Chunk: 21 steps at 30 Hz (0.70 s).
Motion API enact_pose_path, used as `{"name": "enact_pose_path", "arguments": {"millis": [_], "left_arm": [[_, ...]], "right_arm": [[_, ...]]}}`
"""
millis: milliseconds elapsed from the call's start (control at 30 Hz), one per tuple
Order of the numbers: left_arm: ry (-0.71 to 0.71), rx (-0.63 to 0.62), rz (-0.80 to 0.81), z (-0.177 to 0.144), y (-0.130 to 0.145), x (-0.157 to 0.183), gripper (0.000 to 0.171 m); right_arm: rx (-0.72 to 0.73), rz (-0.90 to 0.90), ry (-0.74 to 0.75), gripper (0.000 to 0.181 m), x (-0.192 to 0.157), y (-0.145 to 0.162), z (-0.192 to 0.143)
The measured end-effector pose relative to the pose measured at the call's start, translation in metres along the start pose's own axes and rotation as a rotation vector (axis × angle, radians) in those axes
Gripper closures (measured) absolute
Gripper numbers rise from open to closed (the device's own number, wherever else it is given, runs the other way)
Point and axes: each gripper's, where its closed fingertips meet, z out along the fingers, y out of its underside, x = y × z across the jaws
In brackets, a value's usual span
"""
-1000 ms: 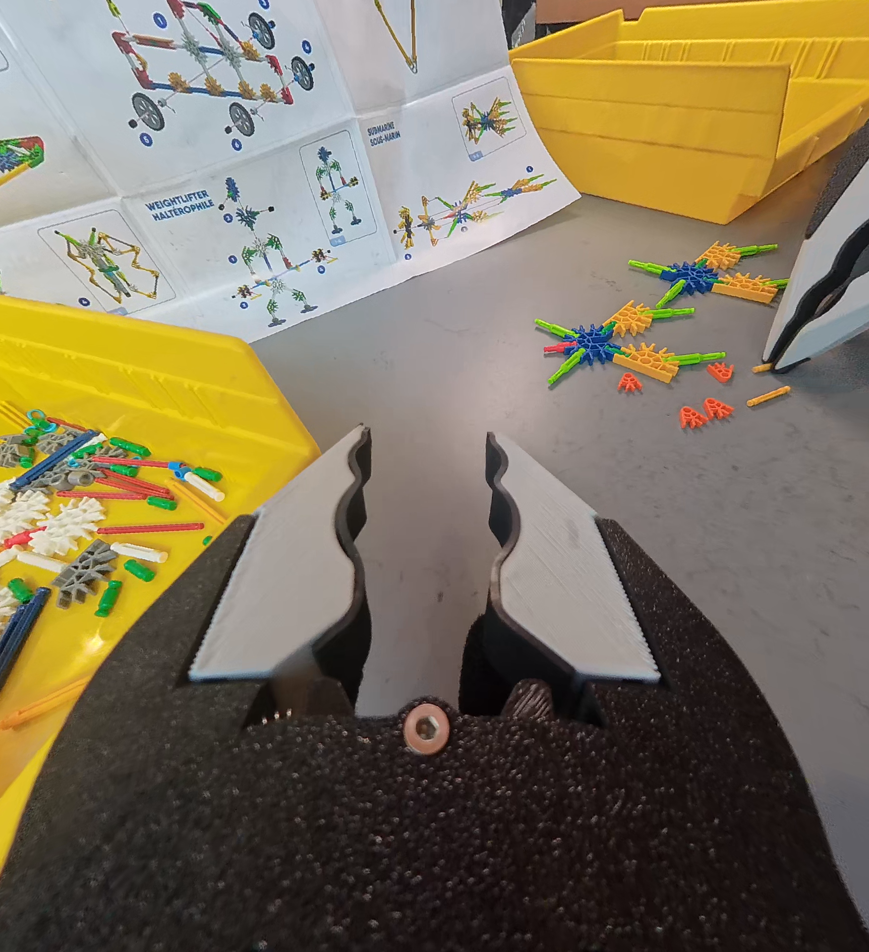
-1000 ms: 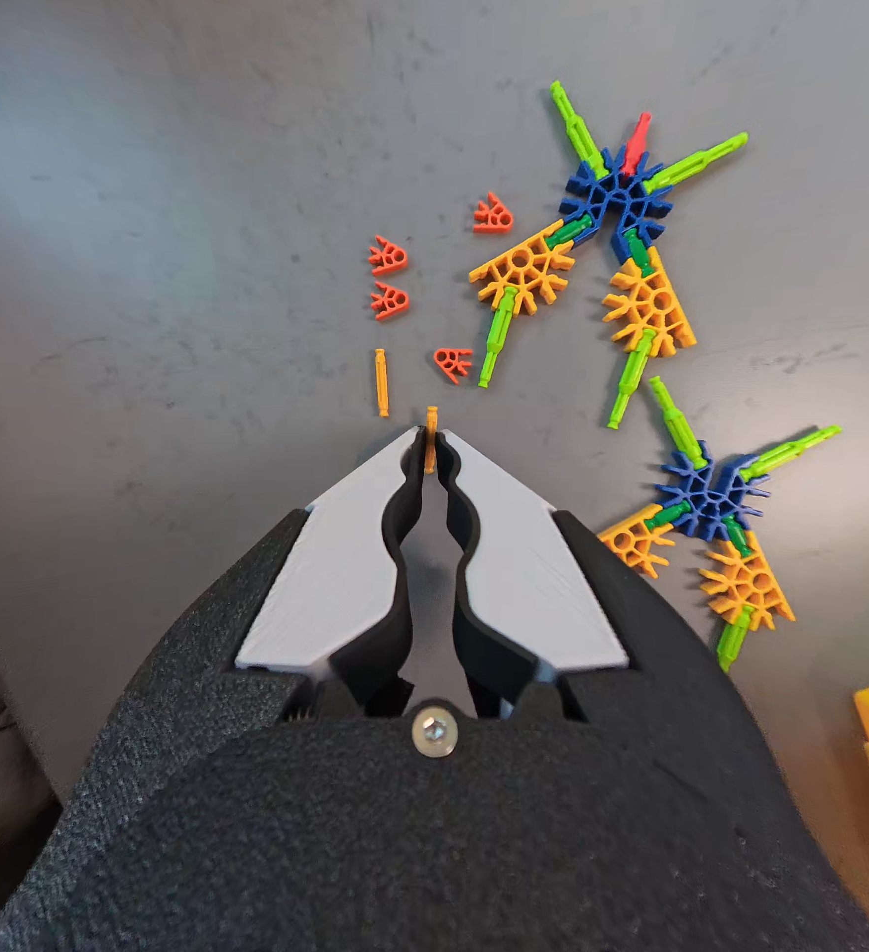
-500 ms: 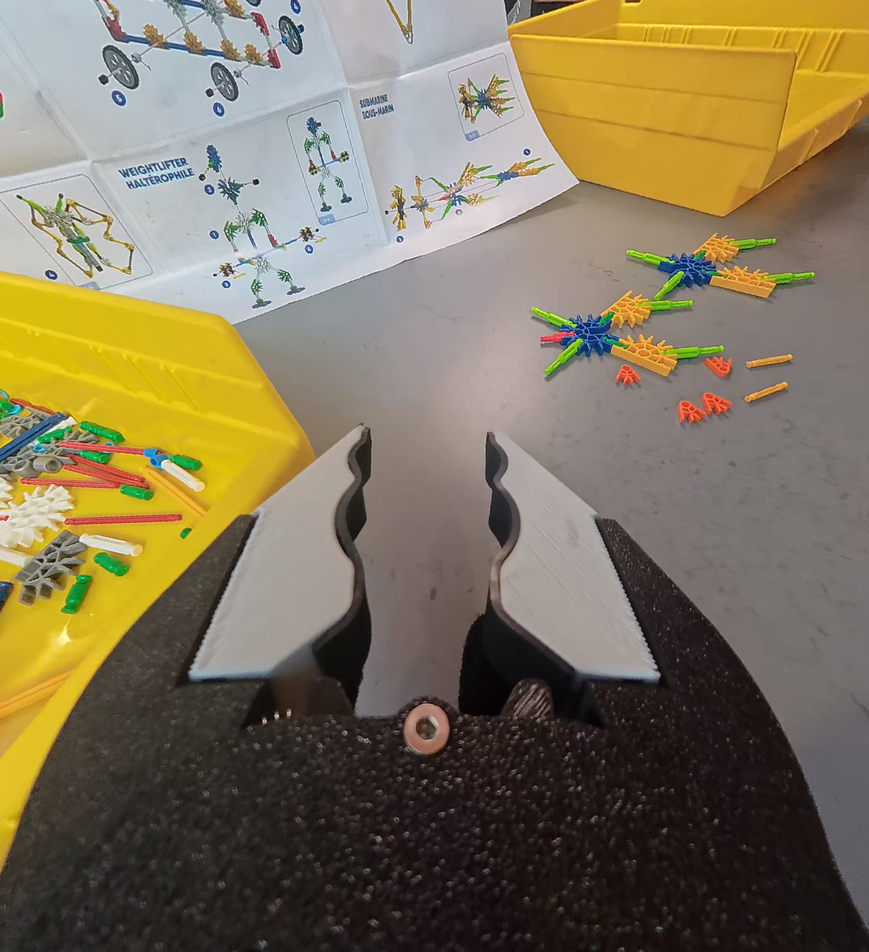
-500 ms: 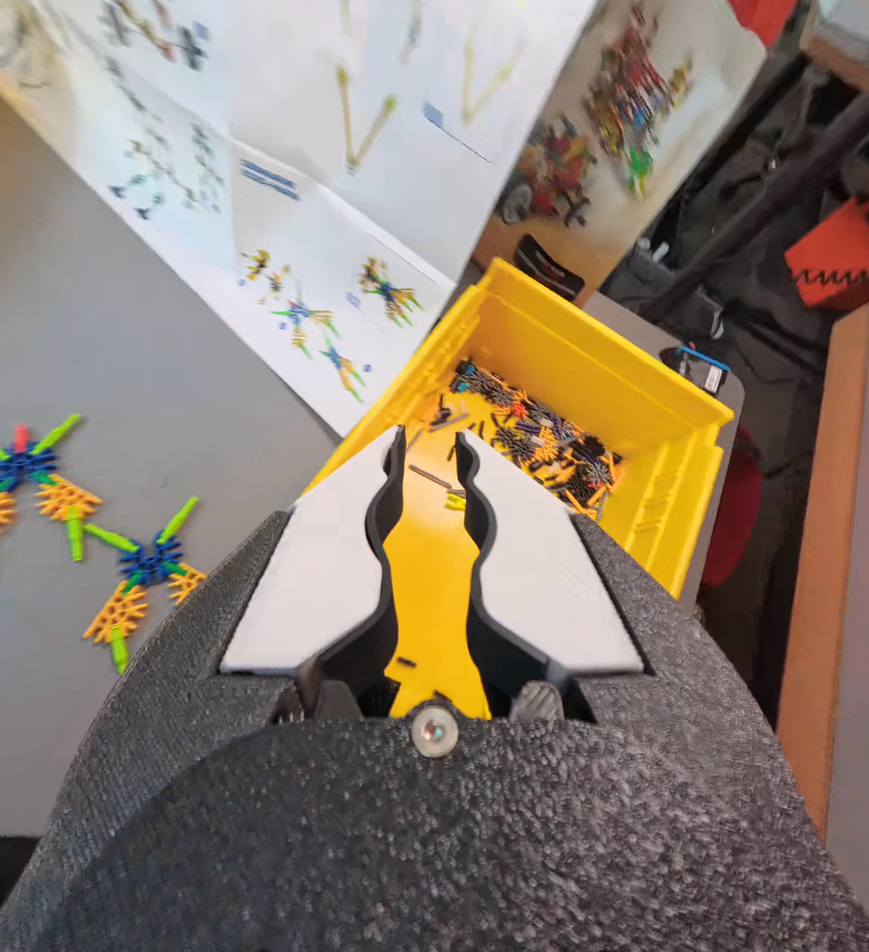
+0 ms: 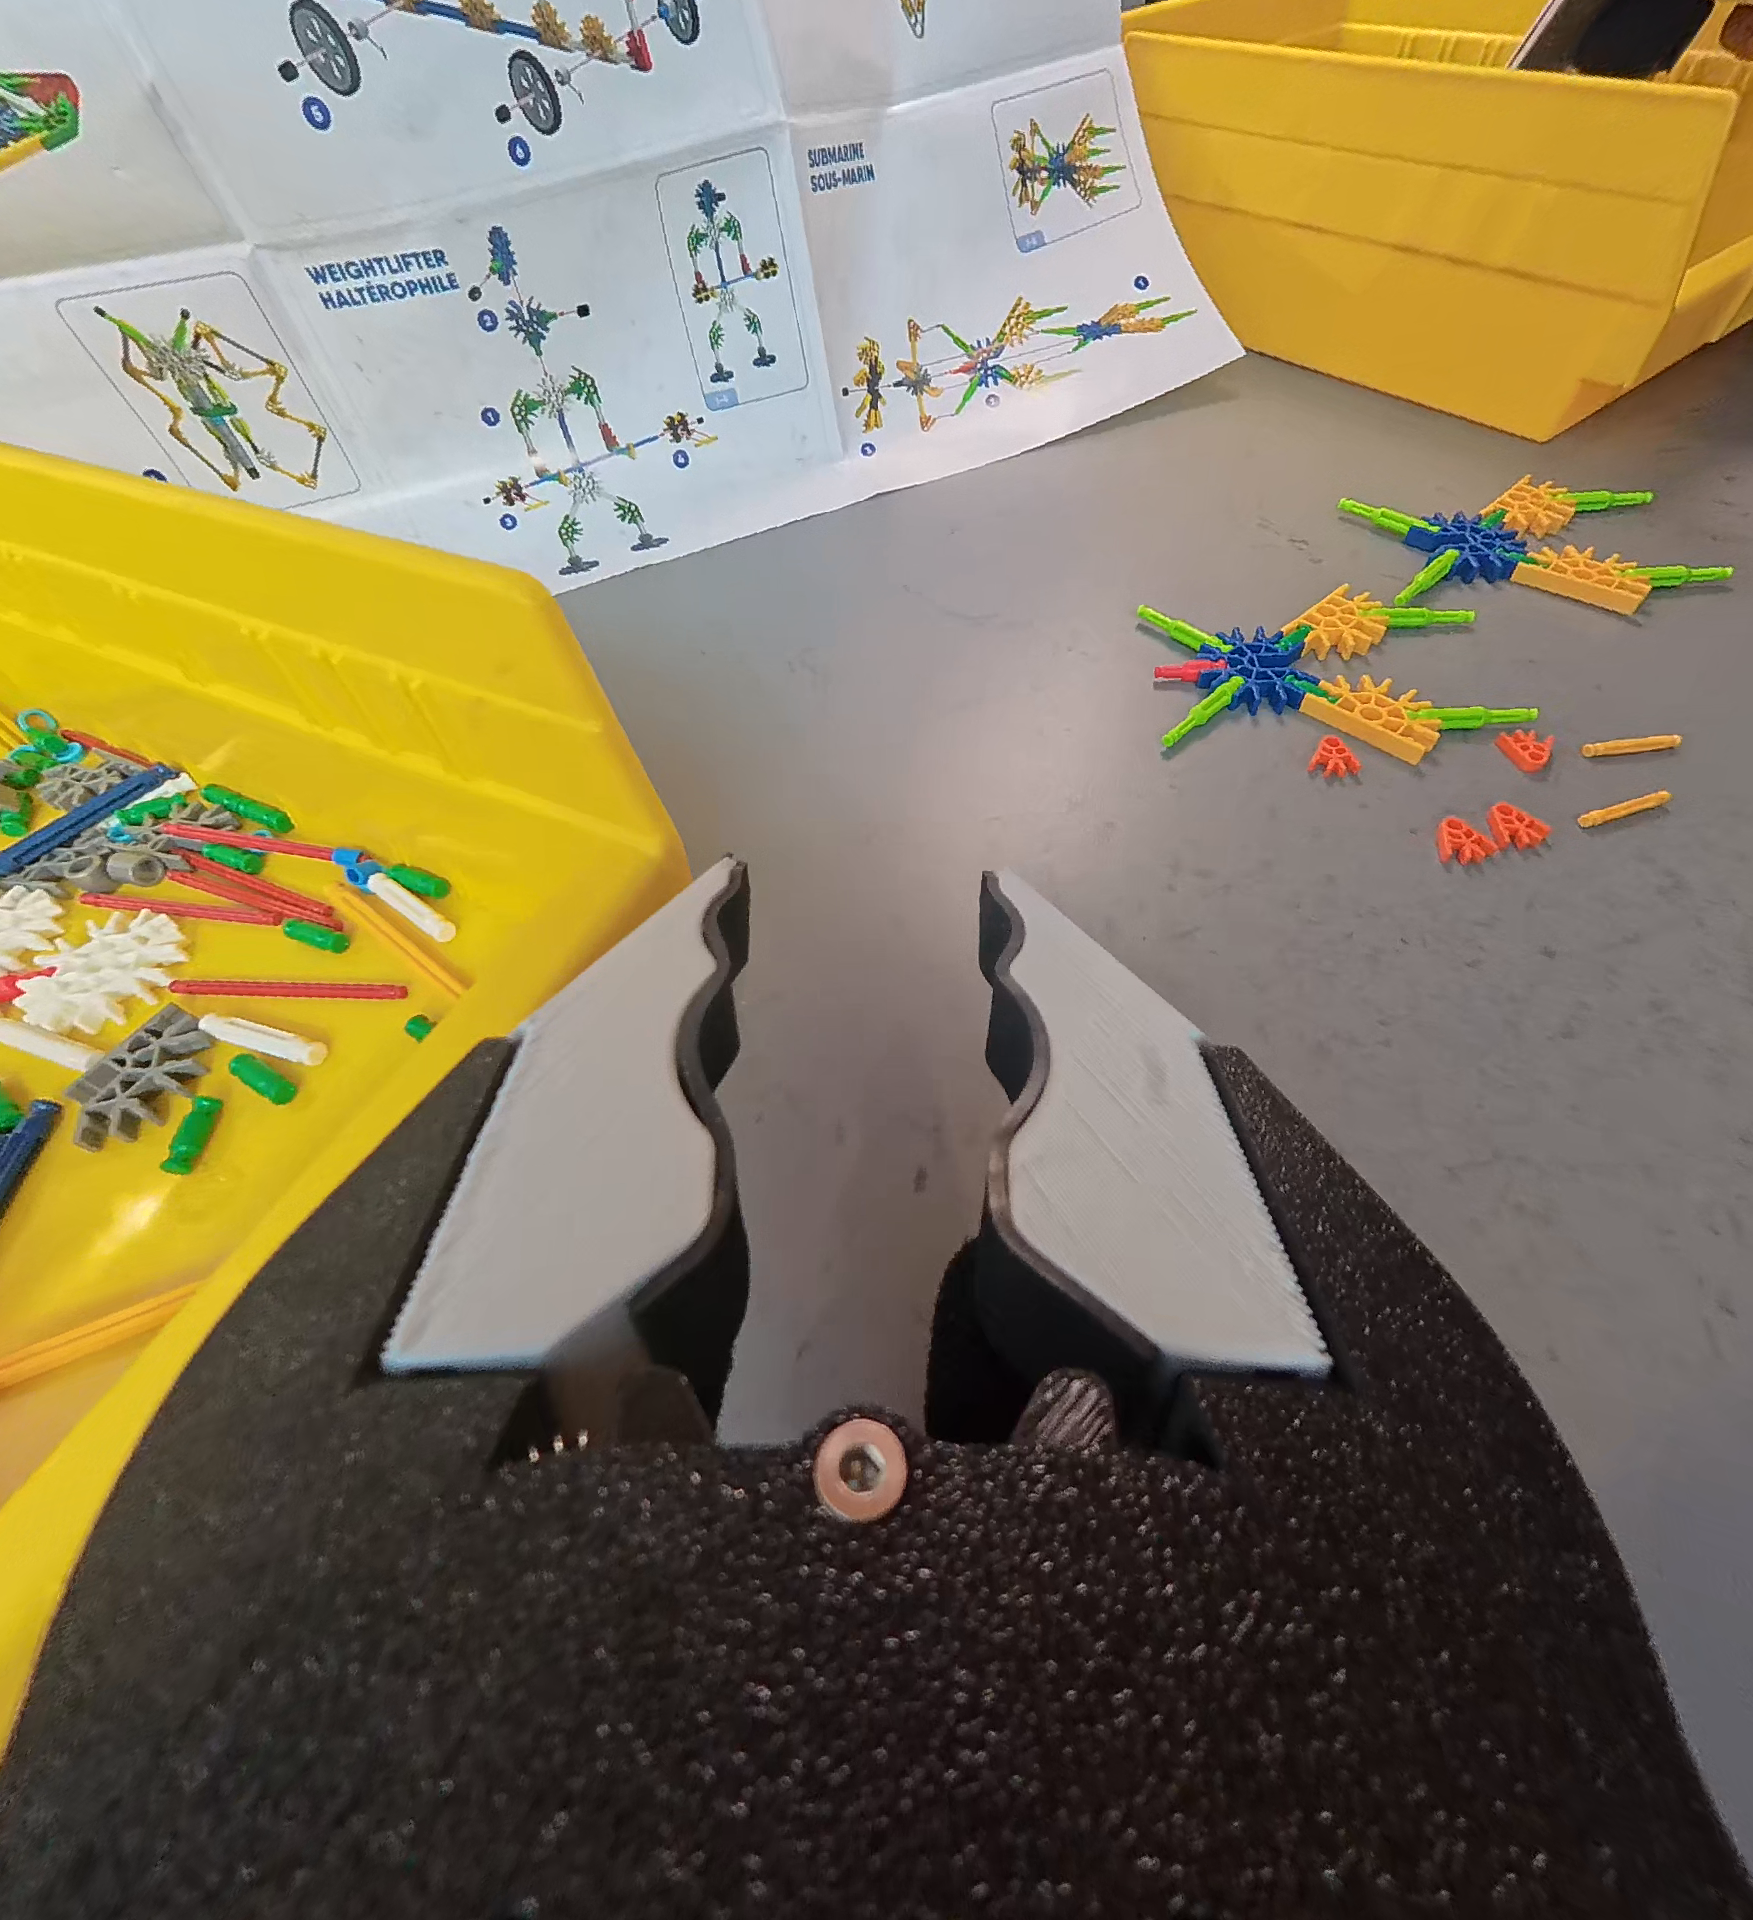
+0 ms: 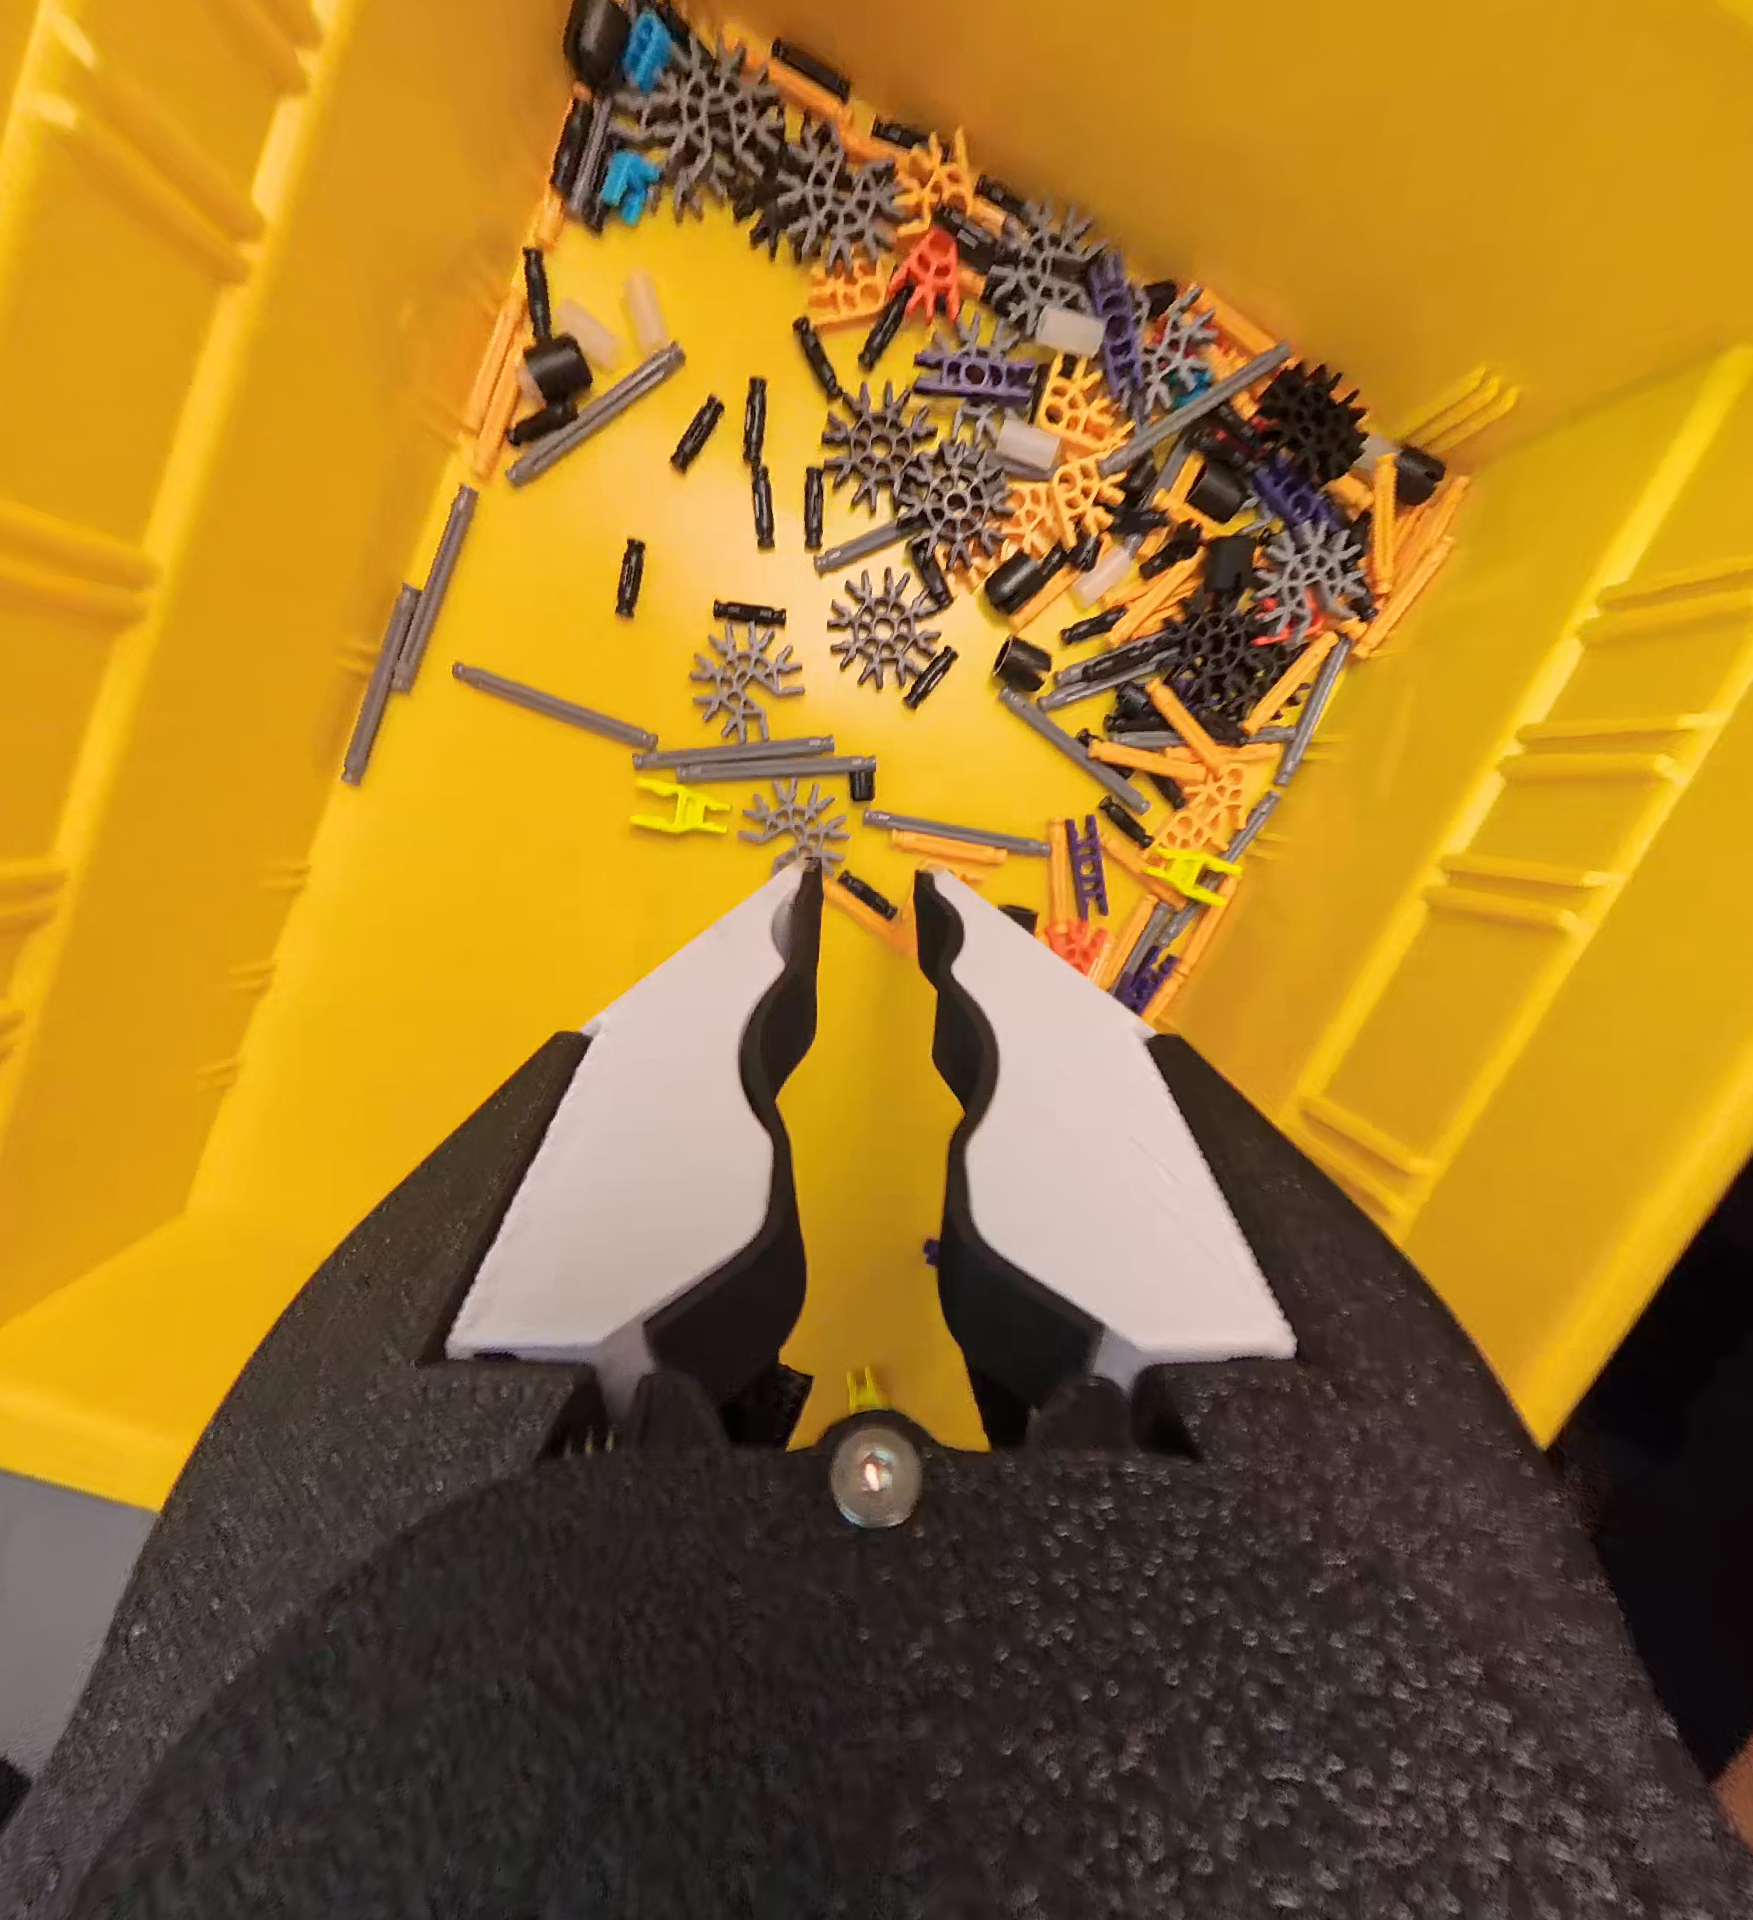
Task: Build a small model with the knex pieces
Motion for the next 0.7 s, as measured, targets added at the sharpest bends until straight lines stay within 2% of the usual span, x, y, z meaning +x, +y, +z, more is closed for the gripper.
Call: {"name": "enact_pose_path", "arguments": {"millis": [167,567,633,700], "left_arm": [[0.006,0.002,0.021,0.0,-0.001,0.004,0.127],[0.012,0.012,0.029,-0.002,-0.003,0.006,0.127],[0.012,0.017,0.028,-0.003,-0.004,0.006,0.127],[0.013,0.018,0.026,-0.003,-0.004,0.006,0.127]], "right_arm": [[-0.052,0.035,-0.056,0.16,-0.003,0.017,0.012],[-0.017,0.009,-0.089,0.181,-0.012,0.021,0.012],[0.063,-0.01,-0.103,0.181,-0.021,0.01,-0.002],[0.265,-0.052,-0.14,0.181,-0.05,-0.023,-0.045]]}}
